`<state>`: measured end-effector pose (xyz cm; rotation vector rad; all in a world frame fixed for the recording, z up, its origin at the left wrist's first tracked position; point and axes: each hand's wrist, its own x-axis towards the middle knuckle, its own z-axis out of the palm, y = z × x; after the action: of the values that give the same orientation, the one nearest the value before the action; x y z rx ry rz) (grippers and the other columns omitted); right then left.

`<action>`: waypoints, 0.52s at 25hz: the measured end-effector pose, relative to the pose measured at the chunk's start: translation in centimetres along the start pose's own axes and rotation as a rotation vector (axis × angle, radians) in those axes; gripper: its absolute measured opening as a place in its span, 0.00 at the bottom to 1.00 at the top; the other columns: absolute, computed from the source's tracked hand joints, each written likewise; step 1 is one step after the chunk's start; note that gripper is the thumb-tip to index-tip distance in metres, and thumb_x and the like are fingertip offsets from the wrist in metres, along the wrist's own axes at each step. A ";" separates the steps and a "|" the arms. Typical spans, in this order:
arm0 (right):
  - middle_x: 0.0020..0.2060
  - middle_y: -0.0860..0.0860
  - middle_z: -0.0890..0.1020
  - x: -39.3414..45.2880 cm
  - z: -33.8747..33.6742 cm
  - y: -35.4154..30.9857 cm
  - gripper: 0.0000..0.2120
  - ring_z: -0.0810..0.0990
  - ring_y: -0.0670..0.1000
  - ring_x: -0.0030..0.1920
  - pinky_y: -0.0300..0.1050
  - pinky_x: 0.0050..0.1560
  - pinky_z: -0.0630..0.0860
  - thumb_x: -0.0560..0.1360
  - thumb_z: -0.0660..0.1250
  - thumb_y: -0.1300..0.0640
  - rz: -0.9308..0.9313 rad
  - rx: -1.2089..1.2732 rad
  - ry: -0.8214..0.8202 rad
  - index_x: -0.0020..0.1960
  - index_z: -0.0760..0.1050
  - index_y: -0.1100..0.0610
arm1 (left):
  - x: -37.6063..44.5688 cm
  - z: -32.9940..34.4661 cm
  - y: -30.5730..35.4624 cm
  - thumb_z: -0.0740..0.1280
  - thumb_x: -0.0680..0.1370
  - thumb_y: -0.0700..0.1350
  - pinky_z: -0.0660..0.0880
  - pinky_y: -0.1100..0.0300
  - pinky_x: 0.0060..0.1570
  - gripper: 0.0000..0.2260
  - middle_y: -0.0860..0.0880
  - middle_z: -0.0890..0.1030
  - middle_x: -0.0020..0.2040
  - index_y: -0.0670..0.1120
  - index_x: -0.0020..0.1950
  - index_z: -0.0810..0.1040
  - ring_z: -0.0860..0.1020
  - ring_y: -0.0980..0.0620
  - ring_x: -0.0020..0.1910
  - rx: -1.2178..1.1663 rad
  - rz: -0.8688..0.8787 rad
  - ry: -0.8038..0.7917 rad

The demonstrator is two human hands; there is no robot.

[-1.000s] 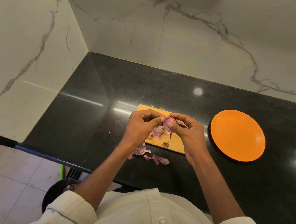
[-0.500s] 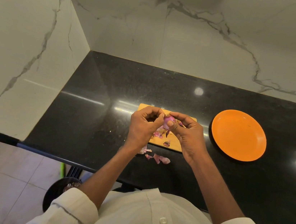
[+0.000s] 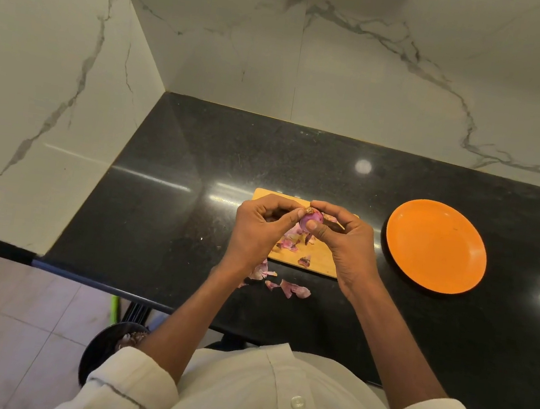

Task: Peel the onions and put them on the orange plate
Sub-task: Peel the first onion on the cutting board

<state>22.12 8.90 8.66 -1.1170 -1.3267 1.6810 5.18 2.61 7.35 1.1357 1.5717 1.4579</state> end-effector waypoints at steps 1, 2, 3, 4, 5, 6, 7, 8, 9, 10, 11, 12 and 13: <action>0.51 0.52 0.89 0.0 0.0 0.0 0.18 0.88 0.50 0.53 0.40 0.49 0.83 0.72 0.79 0.65 -0.011 -0.006 0.001 0.61 0.85 0.56 | -0.1 0.1 0.1 0.75 0.81 0.42 0.85 0.41 0.54 0.06 0.46 0.88 0.49 0.41 0.56 0.87 0.87 0.45 0.50 0.027 0.018 0.001; 0.51 0.52 0.89 0.0 0.0 0.0 0.18 0.88 0.50 0.53 0.39 0.49 0.83 0.72 0.79 0.65 -0.022 -0.015 -0.001 0.60 0.85 0.56 | -0.1 0.2 0.1 0.74 0.81 0.42 0.85 0.42 0.53 0.05 0.47 0.88 0.48 0.42 0.55 0.86 0.87 0.45 0.49 0.057 0.031 0.000; 0.51 0.52 0.89 -0.1 0.1 0.0 0.17 0.87 0.50 0.53 0.39 0.50 0.83 0.72 0.79 0.65 -0.030 -0.025 -0.006 0.60 0.85 0.56 | -0.1 0.4 0.2 0.74 0.81 0.42 0.85 0.42 0.52 0.04 0.47 0.87 0.47 0.42 0.54 0.85 0.87 0.46 0.47 0.075 0.032 -0.001; 0.51 0.52 0.89 -0.1 0.3 0.0 0.17 0.87 0.50 0.53 0.39 0.50 0.83 0.72 0.79 0.65 -0.035 -0.030 -0.013 0.60 0.85 0.56 | -0.1 0.5 0.2 0.74 0.81 0.41 0.85 0.42 0.50 0.03 0.46 0.87 0.46 0.42 0.53 0.85 0.87 0.45 0.46 0.073 0.021 0.005; 0.51 0.52 0.89 -0.2 0.4 0.1 0.17 0.87 0.50 0.53 0.40 0.50 0.83 0.72 0.78 0.65 -0.034 -0.025 -0.018 0.60 0.85 0.57 | -0.1 0.5 0.2 0.73 0.81 0.41 0.85 0.41 0.49 0.03 0.45 0.87 0.45 0.42 0.52 0.84 0.86 0.44 0.45 0.054 -0.002 0.018; 0.51 0.52 0.89 -0.2 0.6 0.1 0.17 0.87 0.51 0.53 0.40 0.49 0.83 0.73 0.78 0.66 -0.029 -0.009 -0.022 0.61 0.85 0.57 | -0.1 0.5 0.1 0.73 0.81 0.41 0.84 0.39 0.49 0.03 0.44 0.86 0.45 0.42 0.51 0.84 0.86 0.41 0.45 0.020 -0.030 0.032; 0.52 0.52 0.89 -0.3 0.7 0.1 0.17 0.88 0.51 0.54 0.40 0.49 0.83 0.73 0.77 0.66 -0.018 0.017 -0.024 0.61 0.85 0.58 | -0.1 0.5 0.1 0.73 0.82 0.41 0.84 0.37 0.50 0.03 0.42 0.86 0.45 0.41 0.51 0.84 0.86 0.38 0.46 -0.019 -0.058 0.045; 0.52 0.52 0.89 -0.3 0.8 0.1 0.18 0.88 0.51 0.54 0.41 0.50 0.83 0.74 0.76 0.67 -0.007 0.050 -0.024 0.62 0.84 0.58 | 0.0 0.4 0.0 0.73 0.82 0.41 0.83 0.35 0.51 0.04 0.40 0.86 0.46 0.41 0.51 0.84 0.85 0.36 0.47 -0.051 -0.080 0.055; 0.54 0.52 0.88 -0.3 0.8 0.1 0.18 0.87 0.51 0.56 0.42 0.51 0.83 0.74 0.76 0.67 -0.001 0.083 -0.021 0.64 0.83 0.58 | 0.0 0.4 -0.1 0.73 0.82 0.41 0.83 0.35 0.52 0.04 0.40 0.86 0.46 0.40 0.52 0.84 0.85 0.35 0.48 -0.075 -0.095 0.058; 0.56 0.52 0.88 -0.3 0.7 0.1 0.19 0.87 0.51 0.57 0.43 0.52 0.83 0.75 0.75 0.67 0.001 0.106 -0.015 0.65 0.83 0.57 | 0.0 0.4 0.0 0.72 0.83 0.41 0.83 0.36 0.54 0.05 0.40 0.86 0.47 0.40 0.53 0.84 0.85 0.36 0.49 -0.088 -0.105 0.057; 0.57 0.52 0.87 -0.2 0.6 0.2 0.20 0.87 0.51 0.58 0.44 0.53 0.83 0.75 0.75 0.67 -0.002 0.116 -0.008 0.65 0.82 0.57 | -0.1 0.4 0.2 0.72 0.83 0.42 0.83 0.38 0.56 0.05 0.40 0.87 0.49 0.40 0.55 0.84 0.86 0.38 0.50 -0.094 -0.109 0.054; 0.57 0.52 0.87 -0.2 0.5 0.2 0.19 0.86 0.52 0.58 0.46 0.55 0.83 0.75 0.75 0.67 -0.008 0.116 -0.002 0.65 0.82 0.56 | -0.1 0.4 0.4 0.72 0.83 0.42 0.84 0.39 0.57 0.06 0.42 0.87 0.50 0.40 0.58 0.84 0.86 0.41 0.51 -0.103 -0.109 0.051; 0.57 0.53 0.87 -0.1 0.4 0.3 0.19 0.86 0.53 0.59 0.50 0.56 0.83 0.75 0.75 0.66 -0.012 0.114 0.002 0.65 0.83 0.57 | -0.1 0.4 0.5 0.72 0.83 0.42 0.84 0.41 0.58 0.08 0.42 0.87 0.51 0.41 0.60 0.84 0.87 0.42 0.52 -0.119 -0.107 0.043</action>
<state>21.83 8.58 8.44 -1.0424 -1.2179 1.7235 5.70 2.63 7.74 0.9435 1.5289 1.4927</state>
